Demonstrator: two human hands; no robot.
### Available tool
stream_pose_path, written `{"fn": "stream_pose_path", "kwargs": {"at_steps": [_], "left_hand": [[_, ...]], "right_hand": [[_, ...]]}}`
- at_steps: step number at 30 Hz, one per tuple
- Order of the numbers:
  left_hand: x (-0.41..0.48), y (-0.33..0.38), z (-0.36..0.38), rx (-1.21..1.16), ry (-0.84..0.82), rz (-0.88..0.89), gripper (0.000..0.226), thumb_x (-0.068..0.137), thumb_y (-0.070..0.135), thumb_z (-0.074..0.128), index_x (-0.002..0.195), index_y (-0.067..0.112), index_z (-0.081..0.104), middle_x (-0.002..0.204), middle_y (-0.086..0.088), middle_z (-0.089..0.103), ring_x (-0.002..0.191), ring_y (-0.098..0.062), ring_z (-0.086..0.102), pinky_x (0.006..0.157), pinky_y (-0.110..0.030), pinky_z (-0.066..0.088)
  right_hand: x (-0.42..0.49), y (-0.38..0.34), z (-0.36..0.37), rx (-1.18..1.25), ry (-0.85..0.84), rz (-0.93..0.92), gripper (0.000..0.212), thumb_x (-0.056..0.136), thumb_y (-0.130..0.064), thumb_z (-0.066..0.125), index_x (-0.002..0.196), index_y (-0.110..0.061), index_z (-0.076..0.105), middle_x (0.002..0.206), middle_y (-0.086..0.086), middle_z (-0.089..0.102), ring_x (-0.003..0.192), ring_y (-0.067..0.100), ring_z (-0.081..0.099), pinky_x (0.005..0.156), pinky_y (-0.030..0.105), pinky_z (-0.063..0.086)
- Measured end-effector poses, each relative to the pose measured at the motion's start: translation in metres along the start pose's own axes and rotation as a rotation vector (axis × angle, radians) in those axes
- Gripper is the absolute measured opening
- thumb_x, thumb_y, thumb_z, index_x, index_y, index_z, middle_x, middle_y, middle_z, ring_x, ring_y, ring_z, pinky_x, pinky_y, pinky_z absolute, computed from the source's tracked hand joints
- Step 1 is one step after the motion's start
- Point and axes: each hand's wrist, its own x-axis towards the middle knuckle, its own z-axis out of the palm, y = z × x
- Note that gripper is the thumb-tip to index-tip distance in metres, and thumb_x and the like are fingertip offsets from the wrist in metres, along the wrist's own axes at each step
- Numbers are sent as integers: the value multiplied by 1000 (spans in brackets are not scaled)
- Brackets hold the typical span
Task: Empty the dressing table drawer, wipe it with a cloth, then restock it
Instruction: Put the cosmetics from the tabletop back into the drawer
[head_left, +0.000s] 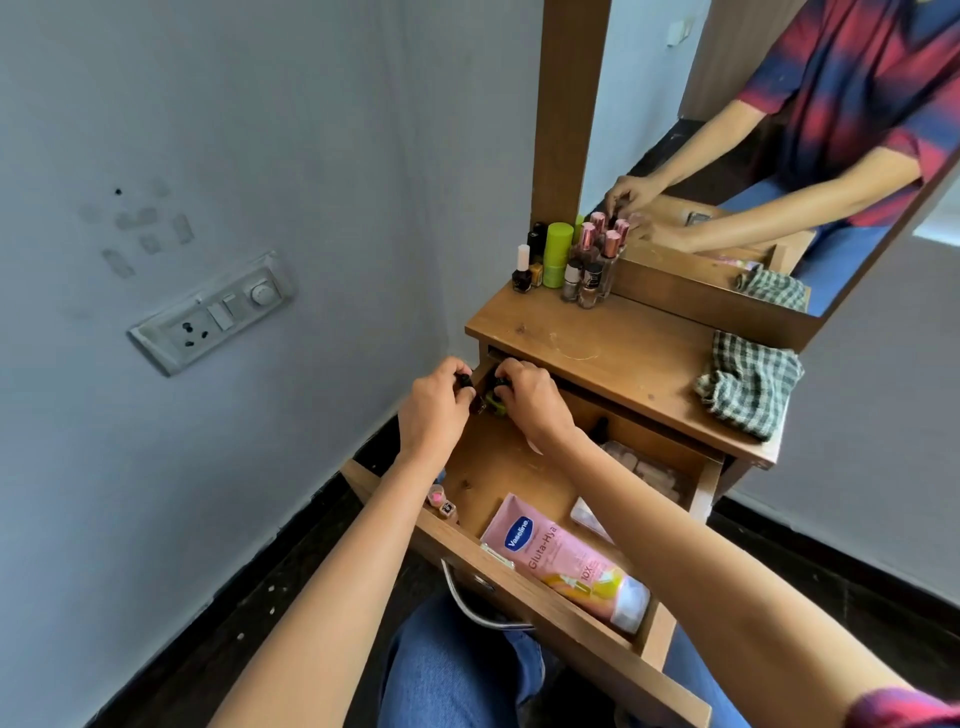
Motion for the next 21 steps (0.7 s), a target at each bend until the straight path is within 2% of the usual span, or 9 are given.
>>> {"fn": "stream_pose_path", "kwargs": {"at_steps": [4,7,11,15,18,21], "left_hand": [[0,2,-1,-6,-10,-5,25,92,25,61,116,21,57,110,-5,69,93,-20,69,67,-28,56],[-2,5,-2,-23,-15,-1,25,92,25,62,116,20,57,112,-5,68,94,-21,69,69,-30,58],[-3,11,-2,-56,-28,-2,25,91,24,62,116,20,57,111,-5,68,94,-21,68,72,-35,59],[-5,20,1,-107,-66,14,26,91,25,63,116,20,58,112,-5,68,98,-21,67,76,-36,59],[-8,28,5,-129,-95,26,26,91,25,63,116,20,58,111,-4,67,98,-21,67,77,-34,59],[-12,32,11,-167,-79,18,23,92,20,61,114,18,58,108,-3,68,96,-18,67,73,-24,54]], "right_hand": [[4,-3,1,12,-18,17,20,94,-13,57,114,-9,58,110,11,63,95,26,64,75,36,56],[0,-1,0,47,-23,25,22,94,-10,56,115,-11,58,111,11,64,97,26,65,78,37,56],[-20,6,-1,165,84,17,29,91,-3,55,119,-9,59,117,10,64,105,22,62,86,30,54],[-39,8,2,272,12,5,38,82,-4,66,120,-9,59,113,8,65,101,19,63,86,33,56],[-40,10,3,269,30,12,34,82,-12,71,115,-11,62,108,8,67,94,19,65,82,34,56],[-40,14,2,236,62,81,35,85,-12,69,119,-13,61,112,8,68,99,23,65,83,37,57]]}}
